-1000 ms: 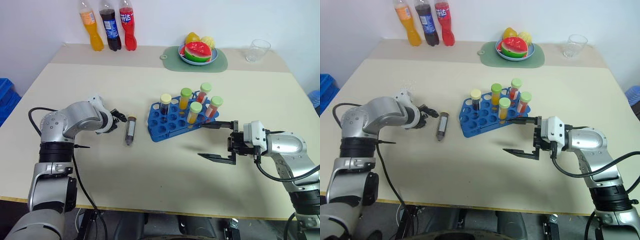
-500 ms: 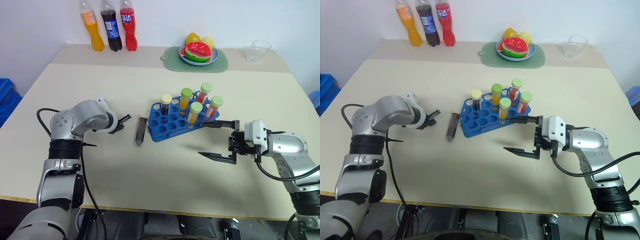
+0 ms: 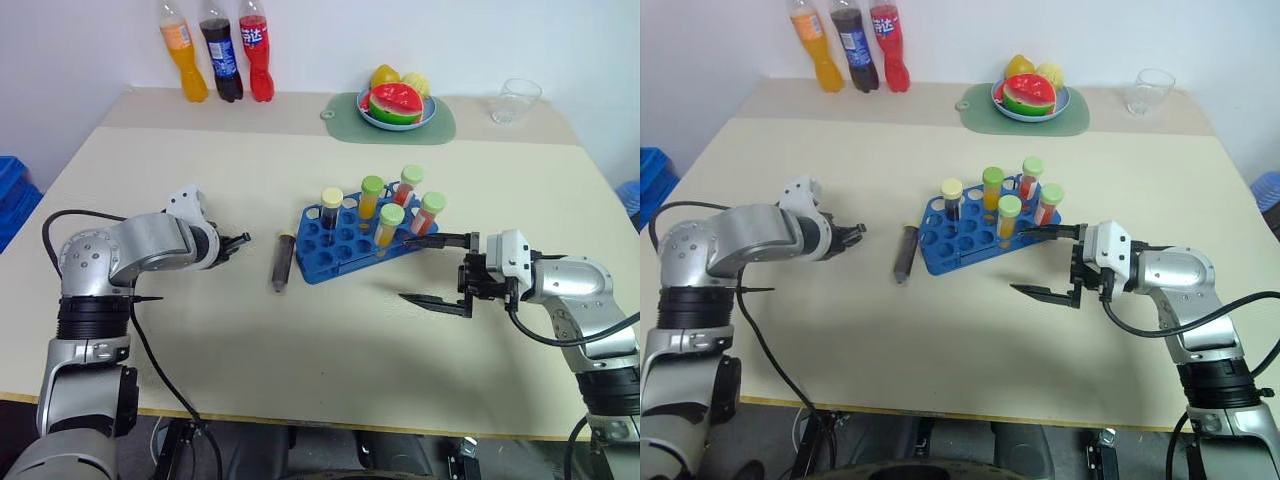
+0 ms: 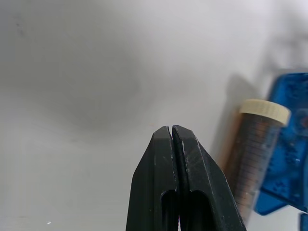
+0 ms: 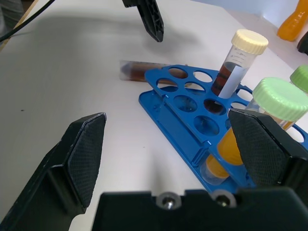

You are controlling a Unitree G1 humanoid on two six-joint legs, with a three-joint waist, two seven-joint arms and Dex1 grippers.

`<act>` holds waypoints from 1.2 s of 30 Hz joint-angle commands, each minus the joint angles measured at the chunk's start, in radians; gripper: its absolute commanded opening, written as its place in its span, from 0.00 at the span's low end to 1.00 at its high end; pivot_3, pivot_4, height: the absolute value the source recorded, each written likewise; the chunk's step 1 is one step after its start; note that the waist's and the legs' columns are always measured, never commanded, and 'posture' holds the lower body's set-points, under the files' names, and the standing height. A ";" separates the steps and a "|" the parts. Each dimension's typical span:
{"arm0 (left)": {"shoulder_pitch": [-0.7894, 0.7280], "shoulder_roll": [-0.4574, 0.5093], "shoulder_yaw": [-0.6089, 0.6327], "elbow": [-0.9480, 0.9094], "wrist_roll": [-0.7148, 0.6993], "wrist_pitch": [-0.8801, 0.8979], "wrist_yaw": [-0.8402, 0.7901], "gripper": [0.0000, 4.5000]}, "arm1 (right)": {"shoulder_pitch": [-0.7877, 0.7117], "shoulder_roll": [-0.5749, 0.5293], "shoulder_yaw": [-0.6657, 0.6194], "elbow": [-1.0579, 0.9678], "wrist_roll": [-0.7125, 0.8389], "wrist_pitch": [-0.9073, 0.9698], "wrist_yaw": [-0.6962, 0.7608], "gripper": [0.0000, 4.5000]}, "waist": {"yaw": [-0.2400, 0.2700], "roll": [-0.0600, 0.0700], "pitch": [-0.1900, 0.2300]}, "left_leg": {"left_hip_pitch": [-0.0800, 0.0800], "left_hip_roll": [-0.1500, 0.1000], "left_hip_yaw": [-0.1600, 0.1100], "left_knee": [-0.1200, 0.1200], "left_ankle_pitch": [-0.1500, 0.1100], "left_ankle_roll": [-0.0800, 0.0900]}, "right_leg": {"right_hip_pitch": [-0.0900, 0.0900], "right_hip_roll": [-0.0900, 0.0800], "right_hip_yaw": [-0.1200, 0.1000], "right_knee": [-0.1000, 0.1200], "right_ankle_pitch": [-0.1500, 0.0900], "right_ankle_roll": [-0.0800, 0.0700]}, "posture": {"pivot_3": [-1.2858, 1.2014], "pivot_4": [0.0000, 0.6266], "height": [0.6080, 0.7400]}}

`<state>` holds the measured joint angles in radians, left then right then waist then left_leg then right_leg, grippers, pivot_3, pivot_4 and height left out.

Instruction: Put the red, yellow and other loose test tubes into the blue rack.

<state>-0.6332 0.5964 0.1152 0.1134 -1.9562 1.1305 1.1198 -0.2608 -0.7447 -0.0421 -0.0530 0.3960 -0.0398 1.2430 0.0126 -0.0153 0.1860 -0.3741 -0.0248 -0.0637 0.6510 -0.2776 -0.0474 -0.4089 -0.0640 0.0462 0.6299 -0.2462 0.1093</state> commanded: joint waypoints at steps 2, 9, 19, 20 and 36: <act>0.005 -0.018 0.002 -0.047 -0.016 -0.040 -0.023 0.01 | -0.020 -0.007 -0.017 -0.011 0.009 -0.011 0.002 1.00 | -0.001 0.000 0.000 | 0.000 0.000 0.000 0.000 0.000 0.000 | 0.000 0.000 0.000 0.000 0.000 0.000 | 0.52 0.24 1.00; -0.015 -0.046 -0.048 -0.049 0.072 -0.047 -0.191 0.01 | -0.005 -0.026 -0.033 -0.042 0.013 0.012 -0.009 1.00 | -0.002 0.000 0.000 | 0.000 0.000 0.000 0.000 0.000 0.000 | 0.000 0.000 0.000 0.000 0.000 0.000 | 0.52 0.24 1.00; -0.079 -0.072 -0.106 0.034 0.211 0.008 -0.263 0.64 | 0.057 -0.065 -0.078 -0.114 0.031 0.057 -0.035 1.00 | -0.001 0.000 0.000 | 0.000 0.000 0.000 0.000 -0.001 0.002 | 0.000 0.000 0.000 0.000 0.000 0.000 | 0.52 0.24 1.00; -0.090 -0.083 -0.107 0.045 0.222 0.012 -0.265 0.64 | 0.060 -0.066 -0.081 -0.118 0.031 0.060 -0.037 1.00 | -0.001 0.000 0.000 | 0.000 0.000 0.000 0.000 -0.001 0.002 | 0.000 0.000 0.000 0.000 0.000 0.000 | 0.52 0.24 1.00; -0.243 -0.216 -0.084 0.284 0.368 0.167 -0.242 0.64 | 0.089 -0.059 -0.084 -0.159 0.029 0.082 -0.083 1.00 | 0.001 0.000 0.000 | 0.000 -0.001 0.000 0.000 -0.001 0.002 | 0.000 0.000 0.000 0.000 0.000 0.000 | 0.52 0.24 1.00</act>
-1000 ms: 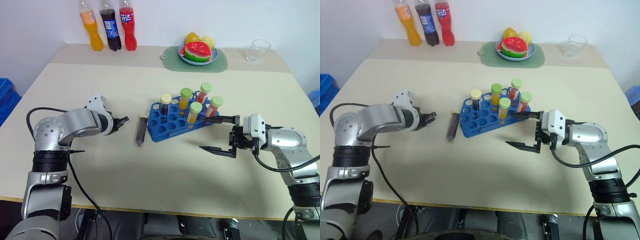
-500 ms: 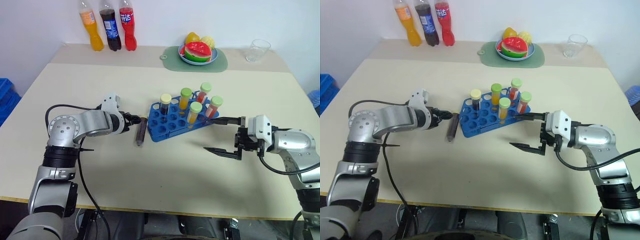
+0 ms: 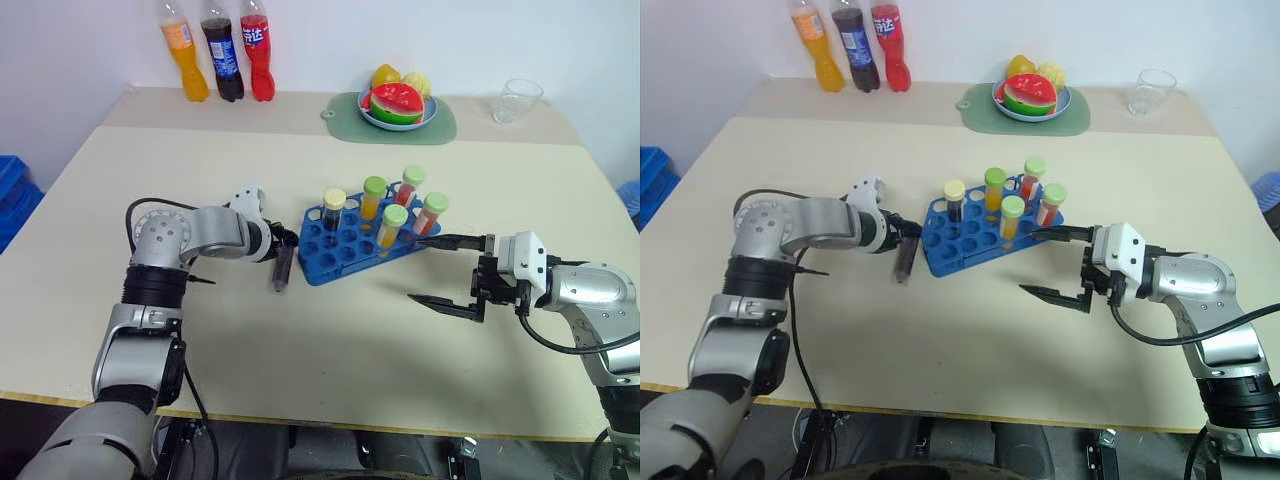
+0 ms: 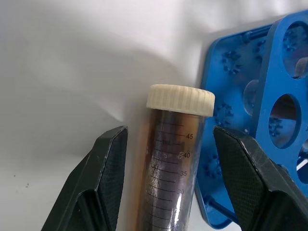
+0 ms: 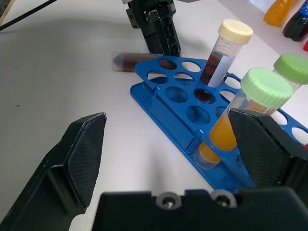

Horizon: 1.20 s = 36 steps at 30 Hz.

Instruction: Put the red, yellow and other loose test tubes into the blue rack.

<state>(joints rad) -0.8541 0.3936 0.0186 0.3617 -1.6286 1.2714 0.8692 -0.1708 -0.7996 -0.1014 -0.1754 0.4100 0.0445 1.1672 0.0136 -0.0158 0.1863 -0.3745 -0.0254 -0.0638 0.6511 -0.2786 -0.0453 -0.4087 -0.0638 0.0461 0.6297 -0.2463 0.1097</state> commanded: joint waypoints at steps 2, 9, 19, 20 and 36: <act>-0.032 -0.020 0.023 0.053 0.066 0.051 0.006 0.64 | 0.001 -0.003 -0.024 -0.038 0.016 -0.004 -0.010 1.00 | -0.001 0.000 0.000 | 0.000 0.000 0.000 0.000 0.000 0.000 | 0.000 0.000 0.000 0.000 0.000 0.000 | 0.52 0.24 1.00; -0.041 -0.055 0.084 0.069 0.109 0.109 0.039 0.17 | 0.014 0.006 -0.019 -0.040 0.015 -0.013 -0.020 1.00 | -0.002 0.000 0.000 | 0.001 0.000 0.000 0.000 0.001 -0.002 | 0.001 0.000 0.000 0.000 0.000 0.000 | 0.52 0.24 1.00; 0.022 0.045 0.172 -0.237 0.043 0.151 -0.106 0.17 | 0.002 0.010 -0.014 -0.019 0.011 -0.023 -0.016 1.00 | -0.013 -0.001 0.001 | 0.000 0.001 0.000 -0.001 0.001 -0.002 | -0.002 0.000 0.000 0.001 0.000 0.000 | 0.52 0.24 1.00; 0.037 0.065 0.178 -0.311 0.072 0.124 -0.168 0.17 | 0.002 0.010 -0.015 -0.017 0.012 -0.024 -0.014 1.00 | -0.016 -0.001 0.001 | 0.000 0.001 0.000 -0.001 0.001 -0.003 | -0.002 0.000 0.001 0.001 0.000 0.000 | 0.52 0.24 1.00; 0.391 0.084 -0.106 -0.675 1.082 -1.066 -1.430 0.17 | 0.179 0.000 -0.127 -0.110 0.049 0.034 -0.097 1.00 | -0.002 0.000 0.000 | 0.000 0.001 0.003 -0.001 -0.003 0.005 | 0.002 0.000 0.002 -0.006 -0.002 -0.005 | 0.52 0.24 1.00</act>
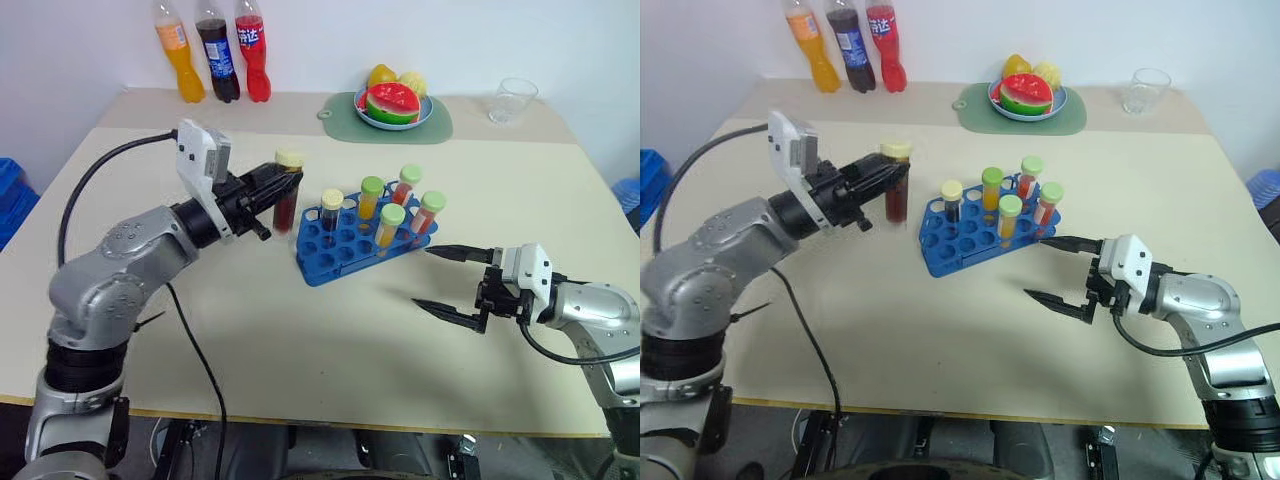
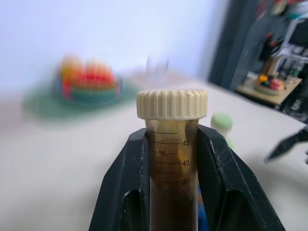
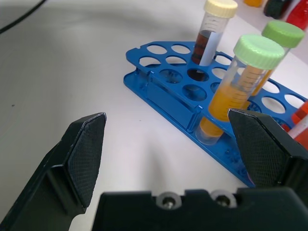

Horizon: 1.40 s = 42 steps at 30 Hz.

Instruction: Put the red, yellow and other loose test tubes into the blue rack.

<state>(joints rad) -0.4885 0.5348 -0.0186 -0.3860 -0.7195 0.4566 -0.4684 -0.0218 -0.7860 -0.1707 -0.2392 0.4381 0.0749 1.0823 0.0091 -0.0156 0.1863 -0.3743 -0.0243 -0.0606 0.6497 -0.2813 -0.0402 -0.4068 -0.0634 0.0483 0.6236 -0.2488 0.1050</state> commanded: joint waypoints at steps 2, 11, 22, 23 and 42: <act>0.041 -0.106 -0.102 0.136 0.226 -0.362 -0.172 0.17 | 0.059 -0.021 -0.081 -0.060 0.024 0.010 -0.013 1.00 | 0.004 0.000 0.000 | 0.000 0.001 0.000 0.000 -0.001 0.001 | 0.001 0.000 0.000 -0.003 0.000 0.000 | 0.52 0.24 1.00; 0.087 -0.319 -0.199 0.474 0.349 -0.753 -0.421 0.17 | 0.216 -0.060 -0.231 -0.168 0.060 0.084 -0.024 1.00 | 0.004 0.000 0.000 | -0.001 0.001 0.001 0.001 -0.003 0.006 | 0.002 0.000 0.000 -0.006 0.003 0.004 | 0.52 0.24 1.00; 0.034 -0.431 -0.182 0.687 0.472 -0.977 -0.392 0.17 | 0.346 -0.047 -0.340 -0.252 0.084 0.115 -0.024 1.00 | 0.003 0.000 0.000 | 0.000 0.001 0.001 0.003 -0.004 0.007 | 0.003 0.001 0.000 -0.005 0.004 0.007 | 0.52 0.24 1.00; 0.034 -0.433 -0.181 0.691 0.478 -0.985 -0.384 0.17 | 0.352 -0.046 -0.344 -0.255 0.085 0.115 -0.024 1.00 | 0.004 0.000 0.000 | 0.000 0.001 0.001 0.003 -0.004 0.007 | 0.003 0.001 0.000 -0.005 0.004 0.007 | 0.52 0.24 1.00; 0.094 -0.448 -0.193 0.697 0.481 -0.912 -0.335 0.17 | 0.338 -0.056 -0.324 -0.270 0.096 0.147 -0.027 1.00 | 0.004 0.001 -0.001 | 0.001 0.001 0.000 0.003 -0.004 0.007 | 0.005 0.001 0.000 -0.005 0.004 0.008 | 0.52 0.24 1.00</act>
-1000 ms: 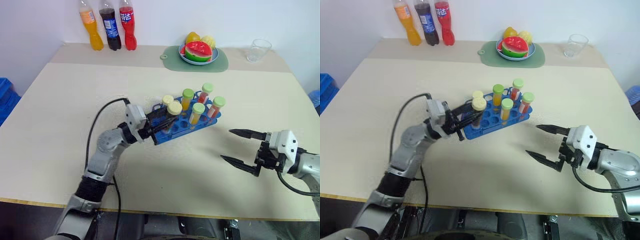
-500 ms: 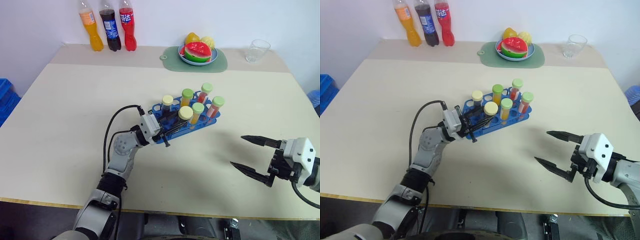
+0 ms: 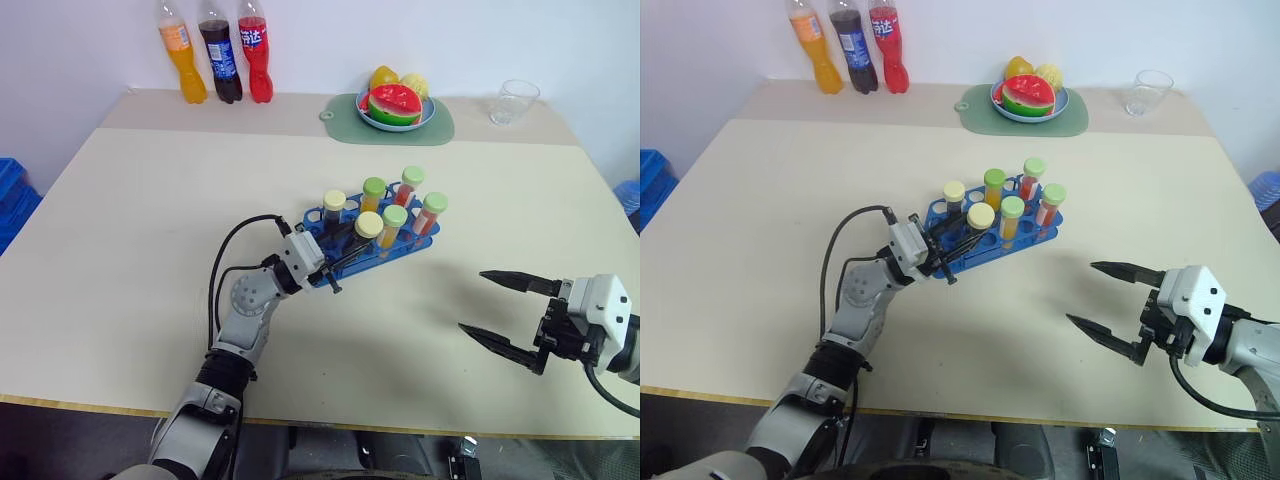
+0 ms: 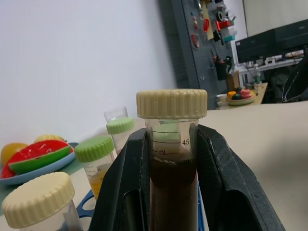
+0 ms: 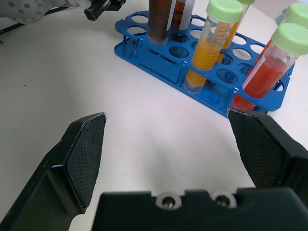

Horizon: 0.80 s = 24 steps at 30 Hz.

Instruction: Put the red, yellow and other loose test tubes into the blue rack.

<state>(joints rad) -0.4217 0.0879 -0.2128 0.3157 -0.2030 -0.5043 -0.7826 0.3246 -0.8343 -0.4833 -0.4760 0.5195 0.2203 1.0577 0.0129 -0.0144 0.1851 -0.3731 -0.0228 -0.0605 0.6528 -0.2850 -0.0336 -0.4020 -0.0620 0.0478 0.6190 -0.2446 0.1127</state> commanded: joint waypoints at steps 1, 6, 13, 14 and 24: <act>0.034 -0.008 0.005 -0.028 -0.077 0.094 -0.034 0.17 | -0.006 -0.006 -0.011 -0.037 0.014 0.004 -0.004 1.00 | -0.001 0.000 0.000 | 0.000 0.000 0.000 0.000 0.000 0.000 | 0.000 0.000 0.000 0.000 0.000 0.000 | 0.52 0.24 1.00; 0.027 -0.039 0.052 -0.091 -0.201 0.281 -0.020 0.17 | -0.005 0.002 -0.004 -0.052 0.013 0.011 -0.018 1.00 | 0.000 0.000 0.000 | -0.001 0.000 0.000 0.000 0.000 0.000 | 0.000 0.000 0.000 0.000 0.000 0.000 | 0.52 0.24 1.00; 0.005 -0.013 0.077 -0.094 -0.230 0.345 -0.080 0.40 | -0.010 0.028 0.025 -0.047 0.001 -0.004 -0.044 1.00 | -0.002 0.000 0.000 | -0.001 0.000 0.000 0.000 0.000 0.000 | 0.000 0.000 -0.001 0.000 0.000 0.000 | 0.52 0.24 1.00; 0.004 -0.010 0.077 -0.095 -0.212 0.342 -0.067 0.48 | -0.011 0.033 0.029 -0.045 -0.001 -0.007 -0.048 1.00 | -0.002 0.000 0.000 | 0.000 0.000 0.000 0.000 0.000 0.000 | 0.000 0.000 -0.001 0.000 0.000 0.000 | 0.52 0.24 1.00; 0.048 0.073 0.093 -0.171 -0.073 0.318 0.018 0.80 | -0.046 0.111 0.093 0.003 -0.038 -0.051 -0.112 1.00 | -0.003 0.000 0.000 | 0.000 0.000 0.000 0.000 0.000 0.000 | 0.000 0.000 -0.001 0.000 0.000 0.000 | 0.52 0.24 1.00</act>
<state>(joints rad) -0.3870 0.1464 -0.1432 0.1878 -0.2940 -0.1658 -0.7826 0.2862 -0.7306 -0.3832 -0.4715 0.4878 0.1942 0.9590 0.0102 -0.0143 0.1850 -0.3733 -0.0224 -0.0609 0.6529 -0.2853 -0.0333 -0.4023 -0.0618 0.0474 0.6191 -0.2447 0.1128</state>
